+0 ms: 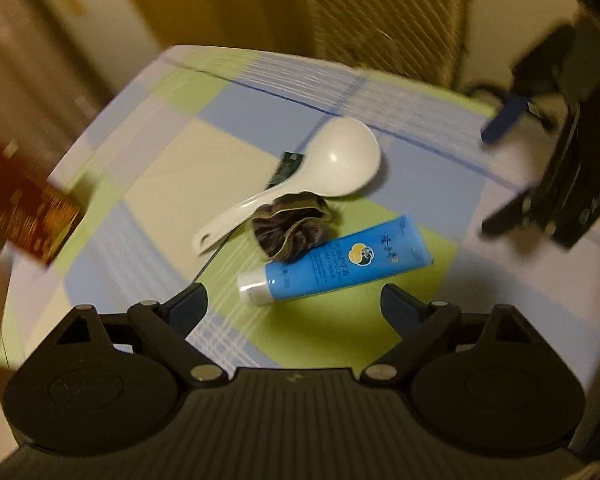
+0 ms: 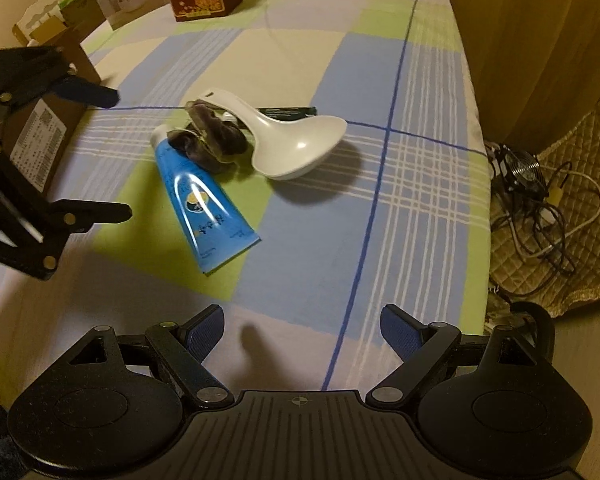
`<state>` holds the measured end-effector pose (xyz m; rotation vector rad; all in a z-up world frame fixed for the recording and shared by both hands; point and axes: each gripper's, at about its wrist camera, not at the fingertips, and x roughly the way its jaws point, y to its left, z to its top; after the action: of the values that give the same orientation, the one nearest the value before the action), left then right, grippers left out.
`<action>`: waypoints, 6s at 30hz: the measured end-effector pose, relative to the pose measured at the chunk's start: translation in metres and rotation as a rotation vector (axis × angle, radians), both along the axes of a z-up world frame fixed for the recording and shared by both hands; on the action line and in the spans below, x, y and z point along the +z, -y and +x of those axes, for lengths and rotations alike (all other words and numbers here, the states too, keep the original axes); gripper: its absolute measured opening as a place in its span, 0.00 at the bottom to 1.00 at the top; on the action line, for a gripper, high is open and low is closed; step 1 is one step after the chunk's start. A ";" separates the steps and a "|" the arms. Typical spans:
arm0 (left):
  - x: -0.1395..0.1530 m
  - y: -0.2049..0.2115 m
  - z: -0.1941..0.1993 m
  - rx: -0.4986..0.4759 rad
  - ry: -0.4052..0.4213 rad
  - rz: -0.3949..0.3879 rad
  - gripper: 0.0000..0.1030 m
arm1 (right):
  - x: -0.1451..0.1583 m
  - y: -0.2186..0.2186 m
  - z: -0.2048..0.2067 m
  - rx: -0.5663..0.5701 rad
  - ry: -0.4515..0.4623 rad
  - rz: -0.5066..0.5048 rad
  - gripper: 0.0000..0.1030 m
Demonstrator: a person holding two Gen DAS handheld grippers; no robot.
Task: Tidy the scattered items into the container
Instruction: 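Lower both open tools over the blue tube and white spoon, then grasp the blue hand-cream tube with the left gripper while the right gripper grasps the white spoon, then lift the tube and spoon and carry them toward the box, then lower the blue tube and white spoon into the box and open both grippers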
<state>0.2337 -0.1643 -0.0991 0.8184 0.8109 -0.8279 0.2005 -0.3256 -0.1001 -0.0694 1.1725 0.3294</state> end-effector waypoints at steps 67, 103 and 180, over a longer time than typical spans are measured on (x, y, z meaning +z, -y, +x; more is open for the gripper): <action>-0.025 -0.105 -0.051 0.682 -0.187 -0.017 0.34 | -0.020 0.012 0.096 -0.348 0.000 0.379 0.15; 0.042 -0.132 -0.087 0.647 -0.085 -0.198 0.25 | 0.004 0.026 -0.003 -0.538 -0.072 0.649 0.07; 0.061 -0.416 0.075 0.783 0.053 -0.141 0.54 | 0.061 -0.409 0.066 0.275 0.234 0.121 0.88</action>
<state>0.3089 0.2518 -0.0385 0.3382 0.9187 -0.1602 0.2670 0.0836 -0.0394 -0.1596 0.9089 0.6182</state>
